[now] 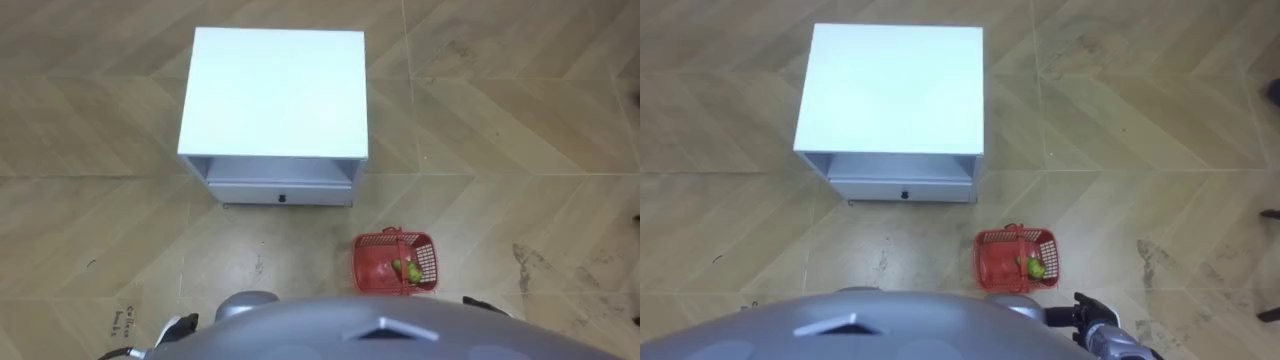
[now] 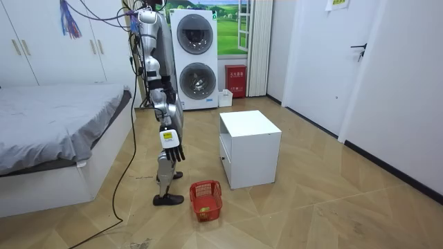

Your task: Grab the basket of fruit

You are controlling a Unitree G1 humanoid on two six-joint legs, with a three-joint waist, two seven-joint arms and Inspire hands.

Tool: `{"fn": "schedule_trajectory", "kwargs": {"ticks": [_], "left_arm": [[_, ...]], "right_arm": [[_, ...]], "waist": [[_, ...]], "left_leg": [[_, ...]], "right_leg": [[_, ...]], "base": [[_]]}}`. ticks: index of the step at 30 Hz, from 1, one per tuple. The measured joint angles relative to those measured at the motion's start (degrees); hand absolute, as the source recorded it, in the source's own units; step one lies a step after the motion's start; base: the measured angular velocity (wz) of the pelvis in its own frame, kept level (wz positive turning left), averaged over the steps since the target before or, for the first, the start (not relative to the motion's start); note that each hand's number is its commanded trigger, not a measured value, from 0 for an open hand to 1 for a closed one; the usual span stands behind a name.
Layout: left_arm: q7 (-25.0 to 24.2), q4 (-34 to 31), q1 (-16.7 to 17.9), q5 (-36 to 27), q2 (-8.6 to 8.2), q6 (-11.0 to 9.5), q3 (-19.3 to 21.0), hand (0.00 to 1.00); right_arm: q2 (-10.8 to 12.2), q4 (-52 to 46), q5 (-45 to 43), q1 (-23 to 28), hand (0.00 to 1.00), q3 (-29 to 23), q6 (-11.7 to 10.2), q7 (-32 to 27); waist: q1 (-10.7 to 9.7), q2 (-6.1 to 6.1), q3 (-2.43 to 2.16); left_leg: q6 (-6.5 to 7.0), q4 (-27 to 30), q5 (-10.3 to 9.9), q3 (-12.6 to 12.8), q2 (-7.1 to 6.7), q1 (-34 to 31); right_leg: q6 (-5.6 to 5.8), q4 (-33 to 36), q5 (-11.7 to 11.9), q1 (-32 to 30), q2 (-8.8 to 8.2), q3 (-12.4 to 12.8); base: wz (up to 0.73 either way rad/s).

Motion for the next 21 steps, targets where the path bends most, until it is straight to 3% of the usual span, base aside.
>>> {"fn": "schedule_trajectory", "kwargs": {"ticks": [21], "left_arm": [[0.2,0.1,0.0,0.0,0.02,0.4,0.1,0.0]], "right_arm": [[0.2,0.0,0.0,-0.1,0.0,-1.1,-0.1,-1.1]], "waist": [[-0.1,0.53,0.13]], "left_leg": [[0.0,-0.6,0.0,0.3,-0.01,0.8]], "right_leg": [[0.02,-0.1,0.0,0.2,-0.05,0.2]], "base": [[0.0]]}}
